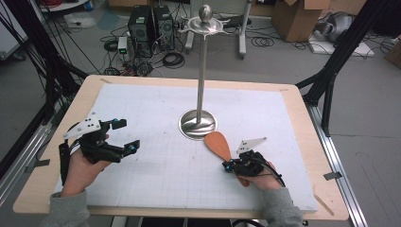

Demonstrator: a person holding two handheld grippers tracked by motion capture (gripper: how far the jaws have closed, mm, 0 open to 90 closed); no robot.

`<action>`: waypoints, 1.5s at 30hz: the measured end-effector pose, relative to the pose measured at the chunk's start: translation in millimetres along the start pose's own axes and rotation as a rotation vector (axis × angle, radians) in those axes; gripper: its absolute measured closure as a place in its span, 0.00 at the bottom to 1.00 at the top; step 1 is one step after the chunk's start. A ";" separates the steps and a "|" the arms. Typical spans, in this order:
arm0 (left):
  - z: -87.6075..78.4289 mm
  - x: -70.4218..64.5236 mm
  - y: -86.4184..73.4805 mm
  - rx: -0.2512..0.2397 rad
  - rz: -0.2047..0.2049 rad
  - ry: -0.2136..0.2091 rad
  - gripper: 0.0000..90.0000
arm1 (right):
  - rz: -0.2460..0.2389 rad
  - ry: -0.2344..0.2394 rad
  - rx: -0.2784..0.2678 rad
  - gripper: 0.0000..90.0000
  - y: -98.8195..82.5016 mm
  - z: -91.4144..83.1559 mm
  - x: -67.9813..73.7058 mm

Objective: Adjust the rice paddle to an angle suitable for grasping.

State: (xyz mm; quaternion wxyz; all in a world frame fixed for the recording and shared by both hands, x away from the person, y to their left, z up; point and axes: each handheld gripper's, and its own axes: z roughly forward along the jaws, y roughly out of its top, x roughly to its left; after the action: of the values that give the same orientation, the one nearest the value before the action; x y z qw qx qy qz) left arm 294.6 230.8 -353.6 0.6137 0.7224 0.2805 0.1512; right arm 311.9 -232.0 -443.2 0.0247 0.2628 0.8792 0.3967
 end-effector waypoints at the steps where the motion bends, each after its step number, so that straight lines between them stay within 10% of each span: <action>1: -0.2 0.0 -0.2 -0.001 -0.002 0.000 0.03 | 0.011 0.003 0.004 0.99 -0.3 -0.8 -0.2; 18: 0.5 -0.1 -0.8 0.008 0.001 0.000 0.03 | 0.065 -0.003 0.012 0.99 -14.5 -20.3 -16.9; 29: 3.7 -1.3 -1.7 0.016 0.000 -0.005 0.03 | 0.157 -0.127 0.002 0.99 -29.3 -43.6 -34.7; 45: 7.9 -2.3 -3.4 0.037 0.002 -0.001 0.03 | 0.267 -0.184 -0.074 0.99 -48.0 -59.0 -54.8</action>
State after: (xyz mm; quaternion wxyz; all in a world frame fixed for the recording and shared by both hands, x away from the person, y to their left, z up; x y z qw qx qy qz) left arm 296.4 223.4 -358.2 0.6003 0.7340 0.2821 0.1459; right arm 322.9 -325.1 -445.9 0.0619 0.4115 0.8153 0.4028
